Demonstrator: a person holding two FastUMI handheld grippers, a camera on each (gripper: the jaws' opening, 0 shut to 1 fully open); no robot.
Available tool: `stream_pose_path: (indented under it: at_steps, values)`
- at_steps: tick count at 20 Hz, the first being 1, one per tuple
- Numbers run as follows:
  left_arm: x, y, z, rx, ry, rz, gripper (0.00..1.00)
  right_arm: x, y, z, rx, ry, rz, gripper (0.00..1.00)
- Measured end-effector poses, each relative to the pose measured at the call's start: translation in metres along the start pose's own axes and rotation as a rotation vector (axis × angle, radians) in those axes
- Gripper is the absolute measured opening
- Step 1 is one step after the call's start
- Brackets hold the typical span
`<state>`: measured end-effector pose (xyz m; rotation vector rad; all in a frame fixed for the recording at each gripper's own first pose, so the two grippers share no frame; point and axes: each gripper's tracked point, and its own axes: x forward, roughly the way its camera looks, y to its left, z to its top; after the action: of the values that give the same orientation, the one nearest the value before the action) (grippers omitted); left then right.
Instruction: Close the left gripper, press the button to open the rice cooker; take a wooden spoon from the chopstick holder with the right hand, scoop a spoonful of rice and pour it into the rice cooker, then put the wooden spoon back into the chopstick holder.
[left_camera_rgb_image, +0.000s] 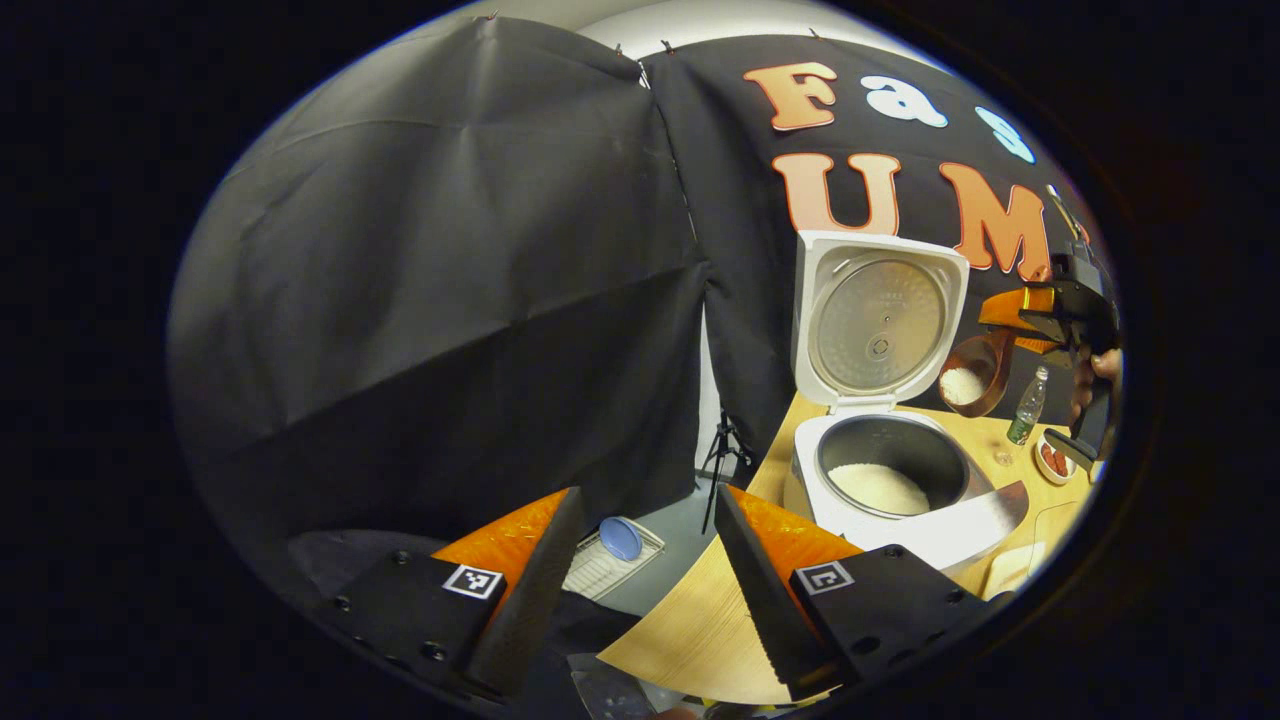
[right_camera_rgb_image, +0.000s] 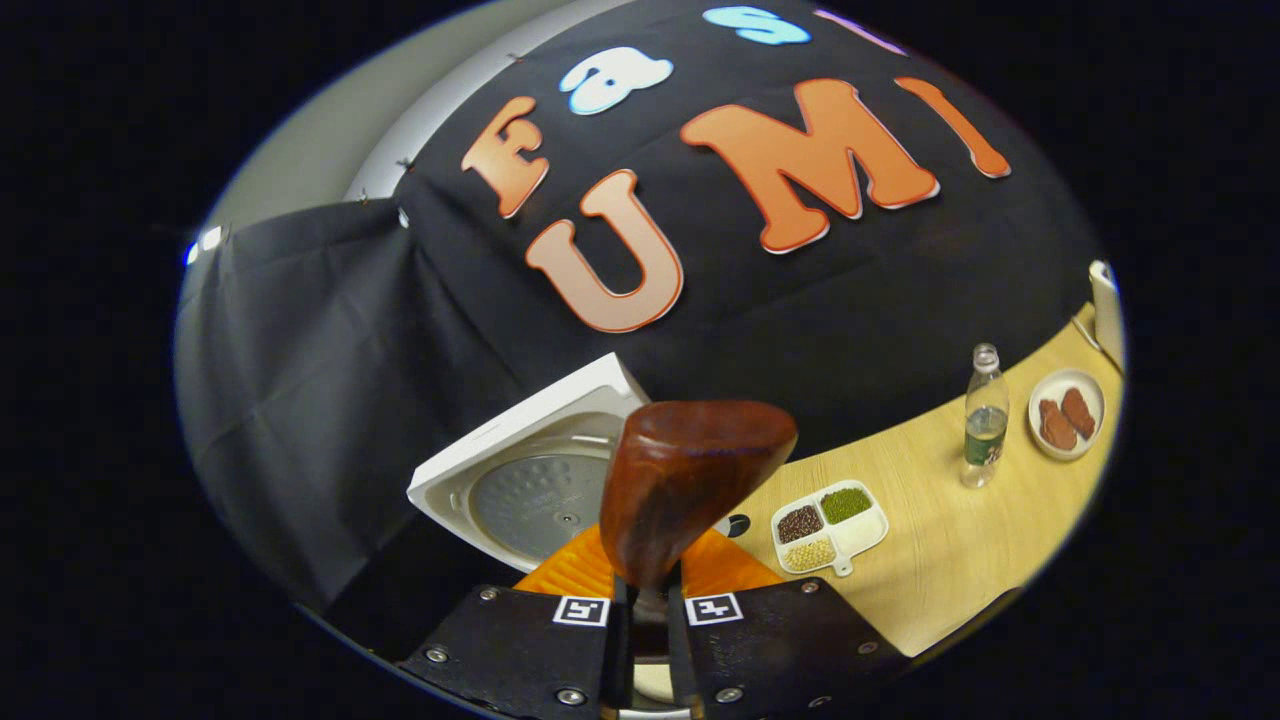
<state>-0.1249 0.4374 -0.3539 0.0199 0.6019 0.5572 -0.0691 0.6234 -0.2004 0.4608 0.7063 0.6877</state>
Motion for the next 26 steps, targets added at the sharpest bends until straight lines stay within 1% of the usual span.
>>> stream_pose_path:
  at_steps: [5, 6, 7, 9, 12, 16, 17, 18, 20, 21, 22, 23, 24, 26]
  values:
    - [-0.002, 0.011, -0.003, 0.008, 0.004, 0.036, 0.85, 0.005, 0.031, -0.001, -0.259, -0.015, 0.065, 0.13]
    - [-0.002, 0.011, -0.001, 0.005, 0.001, 0.041, 0.91, 0.003, 0.036, 0.0, -0.303, -0.023, 0.074, 0.13]
    - [-0.004, 0.012, -0.003, 0.001, 0.002, 0.045, 0.91, 0.003, 0.04, 0.001, -0.345, -0.03, 0.082, 0.13]
    - [-0.007, 0.012, -0.003, -0.006, 0.004, 0.054, 0.91, 0.0, 0.048, 0.003, -0.414, -0.041, 0.107, 0.13]
    - [-0.008, 0.012, -0.008, -0.013, 0.01, 0.065, 0.91, -0.004, 0.057, 0.01, -0.482, -0.062, 0.14, 0.13]
    - [-0.012, 0.014, -0.007, -0.024, 0.009, 0.088, 0.91, -0.009, 0.073, 0.028, -0.611, -0.121, 0.188, 0.13]
    - [-0.011, 0.014, -0.008, -0.027, 0.014, 0.093, 0.85, -0.01, 0.078, 0.03, -0.651, -0.137, 0.203, 0.13]
    - [-0.013, 0.015, -0.01, -0.026, 0.016, 0.097, 0.91, -0.015, 0.082, 0.034, -0.69, -0.157, 0.215, 0.13]
    - [-0.018, 0.025, -0.008, -0.005, 0.013, 0.135, 0.91, -0.019, 0.091, 0.036, -0.786, -0.188, 0.237, 0.13]
    - [-0.027, 0.03, -0.015, -0.005, 0.009, 0.149, 0.86, -0.021, 0.094, 0.037, -0.827, -0.205, 0.249, 0.13]
    - [-0.035, 0.033, -0.019, -0.011, 0.011, 0.154, 0.85, -0.024, 0.097, 0.035, -0.854, -0.213, 0.259, 0.13]
    - [-0.041, 0.036, -0.02, -0.018, 0.013, 0.159, 0.91, -0.024, 0.098, 0.032, -0.857, -0.208, 0.27, 0.13]
    - [-0.046, 0.035, -0.021, -0.026, 0.016, 0.162, 0.85, -0.027, 0.099, 0.027, -0.839, -0.197, 0.282, 0.13]
    - [-0.05, 0.03, -0.019, -0.037, 0.016, 0.164, 0.85, -0.036, 0.097, 0.031, -0.763, -0.179, 0.301, 0.13]
